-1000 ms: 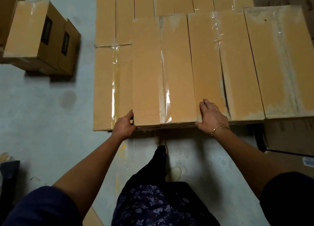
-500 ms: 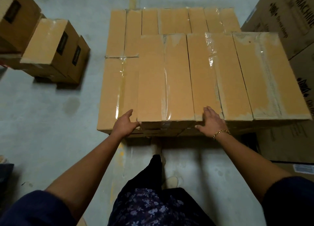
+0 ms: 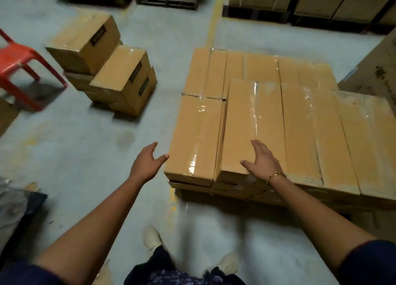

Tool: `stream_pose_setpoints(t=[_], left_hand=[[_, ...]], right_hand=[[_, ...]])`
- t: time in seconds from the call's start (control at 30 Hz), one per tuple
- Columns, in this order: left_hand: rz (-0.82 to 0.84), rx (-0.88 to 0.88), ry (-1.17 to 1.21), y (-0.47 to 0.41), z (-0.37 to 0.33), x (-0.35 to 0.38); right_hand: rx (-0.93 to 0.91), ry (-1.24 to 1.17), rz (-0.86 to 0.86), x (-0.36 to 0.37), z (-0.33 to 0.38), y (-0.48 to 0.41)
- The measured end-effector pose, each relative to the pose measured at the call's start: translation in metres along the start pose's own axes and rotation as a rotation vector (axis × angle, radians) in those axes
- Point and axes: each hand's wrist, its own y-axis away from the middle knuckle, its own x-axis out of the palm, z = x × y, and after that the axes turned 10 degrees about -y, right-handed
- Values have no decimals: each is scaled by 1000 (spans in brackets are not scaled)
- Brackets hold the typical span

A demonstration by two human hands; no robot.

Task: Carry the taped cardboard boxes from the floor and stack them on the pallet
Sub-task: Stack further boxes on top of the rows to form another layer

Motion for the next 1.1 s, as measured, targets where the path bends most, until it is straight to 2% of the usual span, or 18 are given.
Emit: stream_pose_setpoints(t=[0.23, 0.33, 0.53, 0.77, 1.1], left_hand=[[-103, -18, 40, -39, 112, -107], [-154, -57, 52, -62, 168, -159], [-192, -145, 102, -98, 251, -221], [-173, -185, 132, -188, 297, -260], [-154, -245, 133, -400, 325, -359]], right_hand=[[-151, -90, -4, 77, 173, -53], [-193, -142, 45, 118, 247, -75], [-219, -193, 150, 172, 348, -116], [-220, -222, 194, 204, 434, -211], [-193, -325, 313, 218, 588, -405]])
